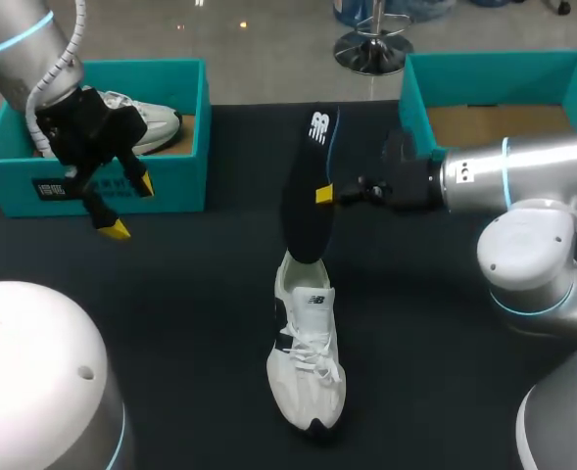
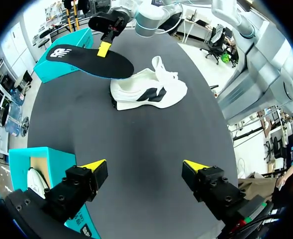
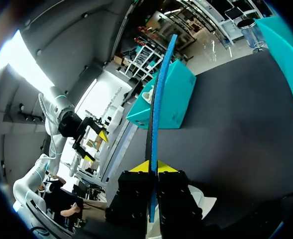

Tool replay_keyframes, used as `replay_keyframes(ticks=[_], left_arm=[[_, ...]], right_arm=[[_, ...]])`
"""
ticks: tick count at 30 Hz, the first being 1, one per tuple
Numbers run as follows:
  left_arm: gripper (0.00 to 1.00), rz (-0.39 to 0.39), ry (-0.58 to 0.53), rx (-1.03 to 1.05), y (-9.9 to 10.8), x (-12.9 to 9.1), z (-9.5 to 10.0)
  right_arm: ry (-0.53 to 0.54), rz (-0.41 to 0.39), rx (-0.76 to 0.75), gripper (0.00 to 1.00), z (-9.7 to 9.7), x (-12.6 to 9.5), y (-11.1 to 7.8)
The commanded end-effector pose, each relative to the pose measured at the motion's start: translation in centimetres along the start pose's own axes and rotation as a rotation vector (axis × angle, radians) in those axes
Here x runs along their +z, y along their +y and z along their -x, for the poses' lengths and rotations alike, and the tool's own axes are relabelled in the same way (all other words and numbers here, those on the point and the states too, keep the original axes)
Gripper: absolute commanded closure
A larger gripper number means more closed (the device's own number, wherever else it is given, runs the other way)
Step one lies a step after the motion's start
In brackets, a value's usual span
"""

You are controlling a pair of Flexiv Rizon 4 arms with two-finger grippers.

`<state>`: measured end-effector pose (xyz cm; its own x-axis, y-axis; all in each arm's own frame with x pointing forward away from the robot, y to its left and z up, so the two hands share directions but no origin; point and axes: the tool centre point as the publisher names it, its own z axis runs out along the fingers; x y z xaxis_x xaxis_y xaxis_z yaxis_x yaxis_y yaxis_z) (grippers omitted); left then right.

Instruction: Take the shoe out of the shoebox, open the shoe tongue, remove and reinsert the insole, then place the shoe into the shoebox

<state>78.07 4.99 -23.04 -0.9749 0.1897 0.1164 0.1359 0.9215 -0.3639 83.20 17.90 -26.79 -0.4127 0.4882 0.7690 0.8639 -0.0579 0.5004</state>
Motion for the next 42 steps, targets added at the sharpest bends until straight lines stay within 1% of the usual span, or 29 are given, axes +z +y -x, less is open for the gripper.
replay_keyframes(ticks=[1, 6, 8, 33, 36, 42], left_arm=[[0.00, 0.002, -0.002, 0.000, 0.1, 0.0, -0.1], [0.00, 0.002, -0.002, 0.000, 0.1, 0.0, -0.1], [0.00, 0.002, -0.002, 0.000, 0.1, 0.0, -0.1], [0.00, 0.002, -0.002, 0.000, 0.1, 0.0, -0.1], [0.00, 0.002, -0.002, 0.000, 0.1, 0.0, -0.1], [0.00, 0.002, -0.002, 0.000, 0.1, 0.0, -0.1]], right_arm=[[-0.007, 0.043, 0.013, 1.00, 0.1, 0.4, -1.4], [-0.017, 0.050, 0.035, 1.00, 0.3, 0.5, -2.7], [-0.027, 0.033, 0.061, 1.00, 0.3, 0.8, -3.3], [-0.027, 0.033, 0.061, 1.00, 0.3, 0.8, -3.3], [0.000, 0.073, 0.038, 1.00, 0.1, 0.5, -3.5], [0.037, 0.083, 0.020, 1.00, -0.1, 0.7, -3.9]])
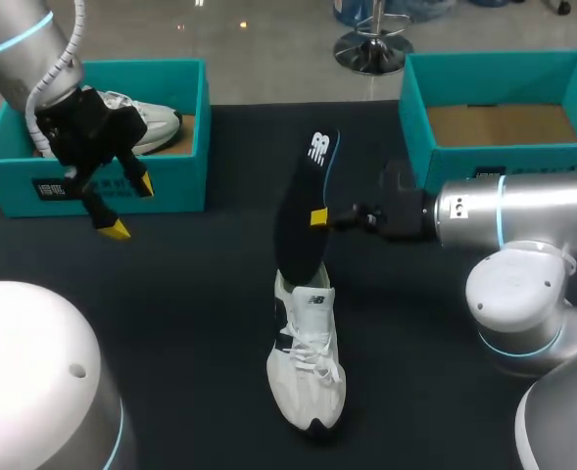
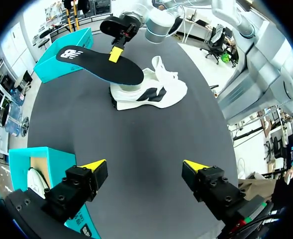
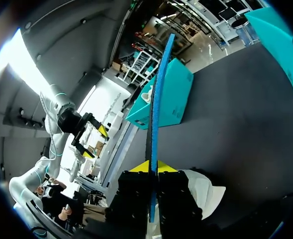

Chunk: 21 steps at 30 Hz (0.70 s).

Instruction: Take the shoe out of the shoebox, open the shoe tongue, remove and reinsert the insole, then place the shoe into the shoebox

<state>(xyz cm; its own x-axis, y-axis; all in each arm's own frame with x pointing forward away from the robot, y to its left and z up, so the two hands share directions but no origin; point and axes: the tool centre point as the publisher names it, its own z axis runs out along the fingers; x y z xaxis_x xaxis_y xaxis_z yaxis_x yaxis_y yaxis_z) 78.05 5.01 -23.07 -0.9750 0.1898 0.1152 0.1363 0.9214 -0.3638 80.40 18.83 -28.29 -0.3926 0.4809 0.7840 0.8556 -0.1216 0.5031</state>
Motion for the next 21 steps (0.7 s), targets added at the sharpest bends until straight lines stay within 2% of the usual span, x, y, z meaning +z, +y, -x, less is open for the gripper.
replay_keyframes(ticks=[1, 21], left_arm=[[0.00, 0.002, -0.001, 0.000, 0.0, 0.0, -0.1], [0.00, 0.002, -0.001, 0.000, 0.0, 0.0, -0.1]], right_arm=[[0.042, 0.032, -0.007, 1.00, 0.4, 0.0, -0.8], [0.052, 0.052, -0.031, 1.00, 2.1, -0.2, -2.2]])
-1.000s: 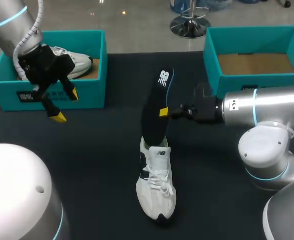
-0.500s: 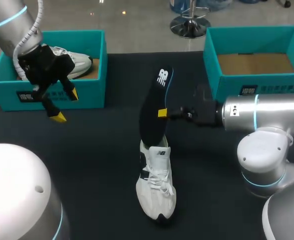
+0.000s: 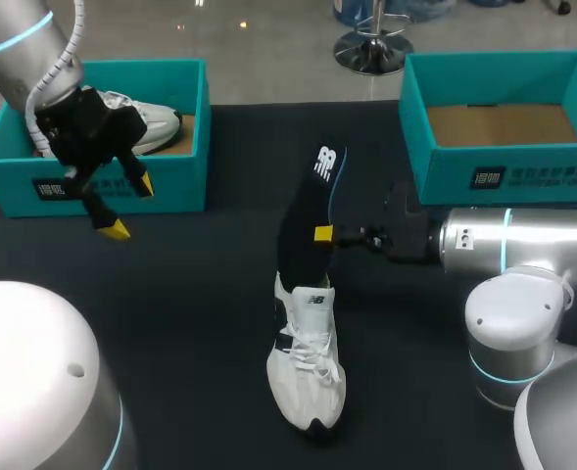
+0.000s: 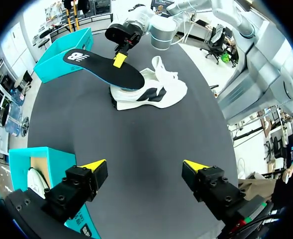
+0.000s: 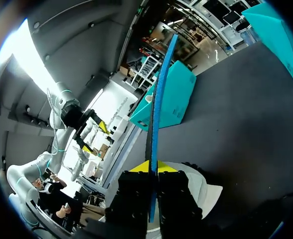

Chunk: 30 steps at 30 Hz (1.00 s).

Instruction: Take the shoe out of the shoebox, open the shoe tongue, remove and reinsert the insole, then place the shoe into the shoebox

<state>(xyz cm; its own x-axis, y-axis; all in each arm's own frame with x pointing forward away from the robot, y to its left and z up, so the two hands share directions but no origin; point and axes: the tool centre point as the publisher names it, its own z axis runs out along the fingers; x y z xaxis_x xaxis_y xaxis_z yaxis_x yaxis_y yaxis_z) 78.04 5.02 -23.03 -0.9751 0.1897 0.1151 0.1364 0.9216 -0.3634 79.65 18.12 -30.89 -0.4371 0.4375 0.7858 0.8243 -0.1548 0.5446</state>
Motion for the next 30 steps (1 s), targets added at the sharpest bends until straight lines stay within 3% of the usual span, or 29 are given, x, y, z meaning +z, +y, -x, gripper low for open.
replay_keyframes(ticks=[1, 16, 30], left_arm=[[0.00, 0.002, -0.001, 0.000, 0.0, 0.0, -0.1], [0.00, 0.002, -0.001, 0.000, 0.0, 0.0, -0.1], [0.00, 0.002, -0.001, 0.000, 0.0, 0.0, -0.1]], right_arm=[[-0.003, -0.005, -0.001, 1.00, -0.1, -0.3, -0.4], [-0.017, -0.001, 0.027, 1.00, 0.6, -0.6, -3.8], [-0.029, -0.045, 0.059, 1.00, 0.7, -0.4, -6.7]])
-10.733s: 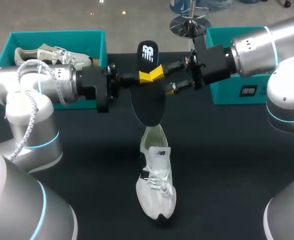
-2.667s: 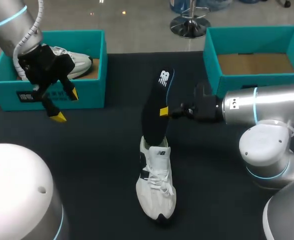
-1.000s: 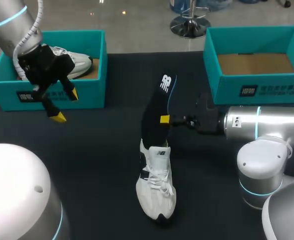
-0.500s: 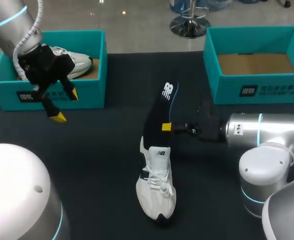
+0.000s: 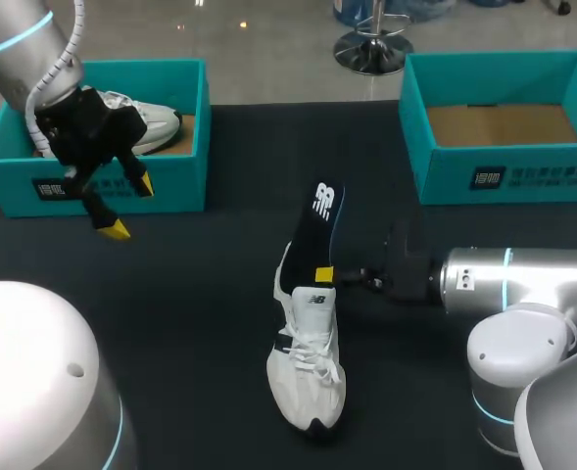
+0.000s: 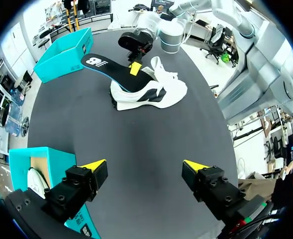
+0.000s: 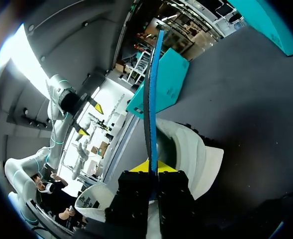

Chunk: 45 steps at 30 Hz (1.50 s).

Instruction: Take the shoe out of the shoebox, open the shoe tongue, remove and reinsert the insole, then place the shoe into the shoebox

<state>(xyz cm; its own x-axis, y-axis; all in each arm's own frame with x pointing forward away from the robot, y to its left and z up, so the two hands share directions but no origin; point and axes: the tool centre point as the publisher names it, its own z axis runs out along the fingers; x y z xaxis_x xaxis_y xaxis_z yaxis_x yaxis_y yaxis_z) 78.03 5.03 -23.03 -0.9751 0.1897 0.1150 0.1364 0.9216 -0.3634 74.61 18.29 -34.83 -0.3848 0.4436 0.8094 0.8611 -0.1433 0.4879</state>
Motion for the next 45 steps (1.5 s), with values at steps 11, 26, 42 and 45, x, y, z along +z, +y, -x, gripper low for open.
replay_keyframes(ticks=[11, 26, 42, 45], left_arm=[[0.00, 0.002, 0.000, 0.000, 0.0, 0.0, -0.1], [0.00, 0.002, 0.000, 0.000, 0.0, 0.0, -0.1], [0.00, 0.002, 0.000, 0.000, 0.0, 0.0, -0.1], [0.00, 0.002, 0.000, 0.000, 0.0, 0.0, -0.1]], right_arm=[[-0.055, -0.039, -0.052, 0.00, -1.5, 0.0, 1.8], [-0.073, -0.065, -0.074, 1.00, -1.2, 0.5, 3.8], [-0.062, -0.120, -0.026, 1.00, -0.6, 0.8, 0.9], [-0.058, -0.123, -0.012, 1.00, -0.6, 0.9, 0.2]])
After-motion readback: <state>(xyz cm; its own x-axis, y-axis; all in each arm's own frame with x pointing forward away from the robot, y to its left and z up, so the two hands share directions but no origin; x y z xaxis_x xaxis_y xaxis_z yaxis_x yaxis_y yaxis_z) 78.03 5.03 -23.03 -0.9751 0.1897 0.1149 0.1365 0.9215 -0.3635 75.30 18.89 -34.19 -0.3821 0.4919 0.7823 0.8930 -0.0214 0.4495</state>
